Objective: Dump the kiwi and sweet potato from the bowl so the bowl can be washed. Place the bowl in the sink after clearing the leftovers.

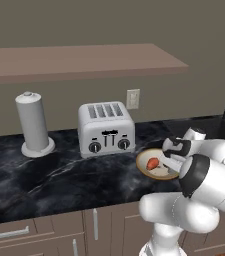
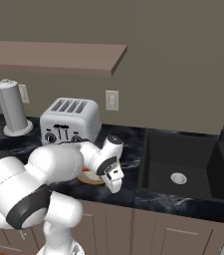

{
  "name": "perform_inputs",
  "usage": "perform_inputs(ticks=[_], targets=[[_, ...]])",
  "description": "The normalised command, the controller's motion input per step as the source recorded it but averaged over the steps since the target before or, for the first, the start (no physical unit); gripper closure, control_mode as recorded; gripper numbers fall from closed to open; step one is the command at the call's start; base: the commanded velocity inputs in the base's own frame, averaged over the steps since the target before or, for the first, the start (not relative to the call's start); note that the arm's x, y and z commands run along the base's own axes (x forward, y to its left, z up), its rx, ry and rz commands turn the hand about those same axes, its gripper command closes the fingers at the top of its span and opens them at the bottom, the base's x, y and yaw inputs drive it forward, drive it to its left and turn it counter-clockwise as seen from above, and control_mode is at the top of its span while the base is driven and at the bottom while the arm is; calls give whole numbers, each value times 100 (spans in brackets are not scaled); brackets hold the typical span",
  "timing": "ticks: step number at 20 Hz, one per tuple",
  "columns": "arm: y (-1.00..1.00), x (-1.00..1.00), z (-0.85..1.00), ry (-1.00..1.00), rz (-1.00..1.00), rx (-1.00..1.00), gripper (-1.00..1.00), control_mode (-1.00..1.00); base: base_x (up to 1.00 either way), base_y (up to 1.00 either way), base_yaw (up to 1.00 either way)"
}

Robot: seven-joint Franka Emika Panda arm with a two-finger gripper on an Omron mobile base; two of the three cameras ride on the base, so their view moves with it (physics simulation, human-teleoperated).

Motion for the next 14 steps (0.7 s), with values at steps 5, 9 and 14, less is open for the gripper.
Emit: perform_inputs(ticks=[5, 9, 14], targets=[[0, 0, 4, 0, 0, 0, 100, -100, 0, 0, 0], [0, 0, 43, -8, 0, 0, 100, -100, 0, 0, 0], [0, 0, 64, -11, 0, 0, 100, -100, 0, 0, 0]])
